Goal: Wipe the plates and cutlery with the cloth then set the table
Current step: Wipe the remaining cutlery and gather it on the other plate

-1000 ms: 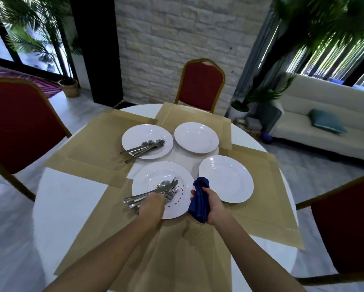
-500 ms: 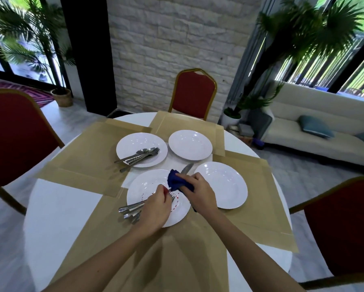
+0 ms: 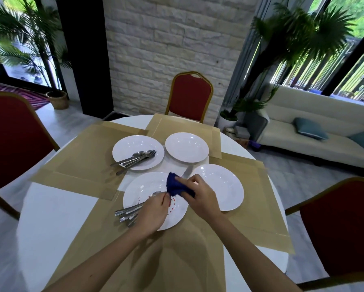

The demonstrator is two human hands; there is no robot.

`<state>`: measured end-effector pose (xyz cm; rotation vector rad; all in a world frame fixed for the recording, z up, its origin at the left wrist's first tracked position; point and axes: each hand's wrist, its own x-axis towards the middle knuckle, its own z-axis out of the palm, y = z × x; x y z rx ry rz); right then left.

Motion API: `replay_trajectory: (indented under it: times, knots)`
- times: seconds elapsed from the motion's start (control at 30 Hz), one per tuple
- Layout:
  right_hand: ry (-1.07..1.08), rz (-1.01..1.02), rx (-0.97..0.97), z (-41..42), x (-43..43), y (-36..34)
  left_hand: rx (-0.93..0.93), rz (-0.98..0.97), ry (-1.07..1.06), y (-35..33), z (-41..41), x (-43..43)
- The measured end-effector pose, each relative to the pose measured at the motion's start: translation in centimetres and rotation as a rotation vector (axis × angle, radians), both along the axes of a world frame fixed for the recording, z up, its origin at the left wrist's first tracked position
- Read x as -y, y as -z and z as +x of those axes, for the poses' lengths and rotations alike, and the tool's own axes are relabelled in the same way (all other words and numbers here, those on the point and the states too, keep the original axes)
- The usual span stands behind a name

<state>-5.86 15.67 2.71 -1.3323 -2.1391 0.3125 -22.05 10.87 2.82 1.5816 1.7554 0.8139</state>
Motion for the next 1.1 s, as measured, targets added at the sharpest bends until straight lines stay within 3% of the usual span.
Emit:
replay_trajectory:
  times: [0.1, 0.17, 0.23, 0.3, 0.4, 0.47, 0.6, 0.7, 0.8, 0.93, 1.1]
  knots:
    - [0.138, -0.003, 0.059, -0.1, -0.4, -0.3, -0.008, 0.035, 0.02, -0.2, -0.1, 0.4]
    - [0.326, -0.071, -0.011, 0.3, -1.2, -1.0, -0.025, 0.062, 0.039, -0.1, -0.4, 0.9]
    - [0.459, -0.204, -0.316, 0.7, -1.8, -2.0, 0.011, 0.069, 0.052, 0.2, -0.6, 1.3]
    - [0.445, -0.368, -0.627, 0.6, -1.6, -3.0, 0.082, 0.064, 0.074, 0.6, -0.8, 1.3]
    - [0.338, -0.633, -0.814, 0.3, -0.9, -4.5, 0.18, 0.015, 0.106, 0.8, -0.9, 1.0]
    - [0.325, -0.699, -0.882, 0.2, -0.8, -5.1, 0.248, -0.048, 0.141, 0.6, -0.7, 0.9]
    - [0.36, -0.754, -0.937, 0.2, -0.9, -5.6, 0.348, -0.08, 0.169, -0.4, 0.3, 0.6]
    - [0.457, -0.655, -1.011, 0.6, -1.3, -5.5, 0.312, -0.052, 0.09, -1.2, 0.9, -0.1]
    - [0.527, -0.609, -1.079, 1.5, -1.6, -5.2, 0.547, -0.166, 0.055, -2.0, 1.1, -0.7]
    - [0.475, -0.845, -1.018, 1.8, -0.4, -3.7, 0.849, -0.307, 0.041, -3.2, 0.5, -1.8]
    - [0.422, -1.122, -0.944, 1.9, 1.8, 0.0, 0.859, -0.352, -0.013, -3.6, 0.2, -2.4]
